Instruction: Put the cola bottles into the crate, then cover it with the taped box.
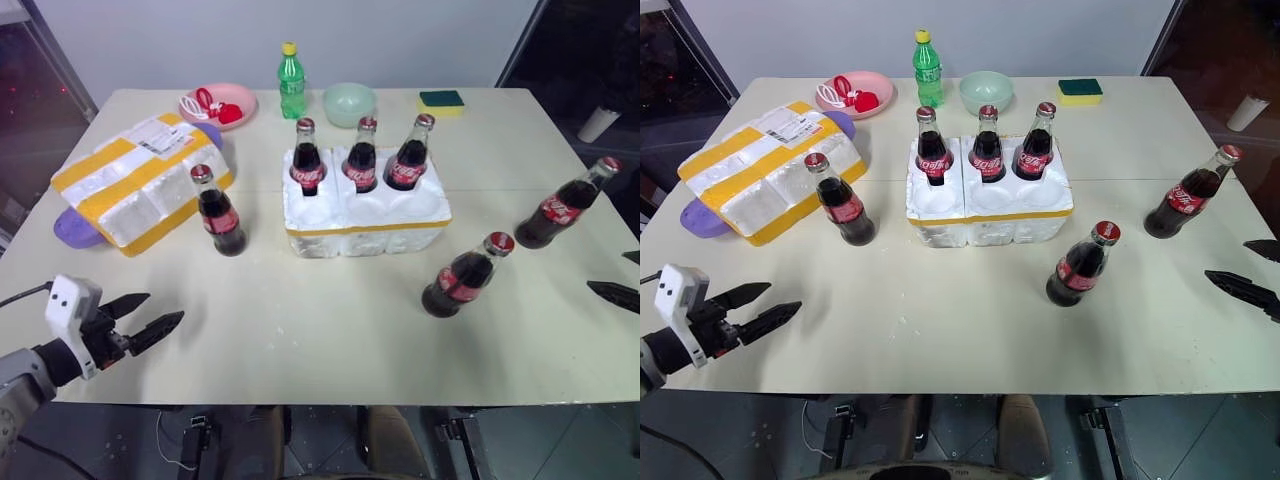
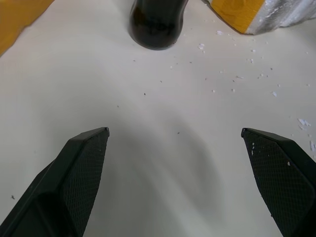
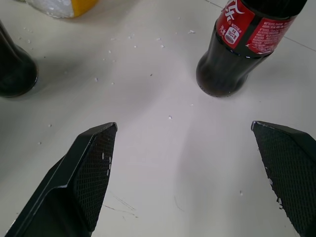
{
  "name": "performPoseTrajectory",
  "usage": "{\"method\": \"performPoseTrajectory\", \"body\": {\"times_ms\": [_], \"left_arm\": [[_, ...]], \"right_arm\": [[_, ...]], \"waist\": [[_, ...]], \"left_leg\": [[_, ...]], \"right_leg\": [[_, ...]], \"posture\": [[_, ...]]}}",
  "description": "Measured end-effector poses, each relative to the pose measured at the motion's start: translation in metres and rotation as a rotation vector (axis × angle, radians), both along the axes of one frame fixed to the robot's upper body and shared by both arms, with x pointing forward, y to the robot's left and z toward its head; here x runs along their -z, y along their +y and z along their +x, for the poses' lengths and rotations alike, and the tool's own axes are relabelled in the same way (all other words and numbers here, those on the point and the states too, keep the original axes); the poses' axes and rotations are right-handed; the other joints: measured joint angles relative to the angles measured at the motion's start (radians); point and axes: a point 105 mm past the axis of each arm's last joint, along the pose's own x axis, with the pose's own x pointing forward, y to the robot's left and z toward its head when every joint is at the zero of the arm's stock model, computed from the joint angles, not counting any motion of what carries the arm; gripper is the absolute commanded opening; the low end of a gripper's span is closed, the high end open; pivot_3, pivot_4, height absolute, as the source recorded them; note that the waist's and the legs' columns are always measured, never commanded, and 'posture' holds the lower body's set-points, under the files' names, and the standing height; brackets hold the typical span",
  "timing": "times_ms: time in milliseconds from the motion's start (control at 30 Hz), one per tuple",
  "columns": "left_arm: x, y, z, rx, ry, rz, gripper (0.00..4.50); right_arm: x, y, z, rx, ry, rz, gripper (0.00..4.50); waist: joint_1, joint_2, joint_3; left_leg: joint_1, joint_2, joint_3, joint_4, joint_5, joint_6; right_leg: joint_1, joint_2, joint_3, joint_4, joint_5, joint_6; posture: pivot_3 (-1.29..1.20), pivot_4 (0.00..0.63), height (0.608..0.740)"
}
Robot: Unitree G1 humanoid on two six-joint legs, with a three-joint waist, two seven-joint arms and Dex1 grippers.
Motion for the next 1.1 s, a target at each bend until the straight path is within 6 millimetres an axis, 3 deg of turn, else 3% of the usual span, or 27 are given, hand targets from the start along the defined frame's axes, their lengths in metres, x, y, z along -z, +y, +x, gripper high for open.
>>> {"method": "performPoseTrajectory", "body": {"times_ms": [367,700,867,1000,1100], "left_arm": [[-0.006,0.01,0.016,-0.055,-0.043,0.014,4.49],[-0.006,0.003,0.026,-0.029,-0.051,-0.003,4.49],[-0.033,-0.011,0.047,0.041,-0.149,-0.034,4.49],[-0.05,-0.022,0.069,0.11,-0.193,-0.047,4.49],[-0.055,-0.029,0.089,0.137,-0.199,-0.051,4.49]], "right_arm": [[0.012,-0.001,-0.005,0.008,0.016,0.016,4.5],[0.012,0.001,-0.009,0.023,0.015,0.067,4.5],[-0.025,0.018,-0.011,-0.06,-0.031,0.154,4.5],[-0.08,0.059,-0.021,-0.244,-0.079,0.192,4.5],[-0.104,0.096,-0.032,-0.393,-0.094,0.234,4.5]], "waist": [[0.0,0.0,0.0],[0.002,0.0,0.0],[0.003,0.001,0.0],[0.002,0.001,0.0],[0.003,0.0,0.0]], "left_leg": [[0.0,0.0,0.0,0.0,0.0,0.0],[0.001,0.0,0.0,0.0,0.0,0.0],[0.001,0.0,0.0,0.001,0.0,0.0],[0.001,0.0,0.0,0.001,0.0,0.0],[0.001,0.0,-0.001,0.001,0.0,0.0]], "right_leg": [[0.0,0.0,0.0,0.0,0.0,0.0],[0.001,0.0,0.0,0.0,0.0,0.0],[0.002,0.0,0.0,0.001,0.0,0.0],[0.002,0.001,0.0,0.002,0.0,0.0],[0.002,0.002,0.0,0.002,0.0,0.001]], "posture": [[0.0,0.15,0.739],[0.0,0.15,0.739],[0.0,0.15,0.739],[0.0,0.15,0.739],[0.0,0.15,0.739]]}}
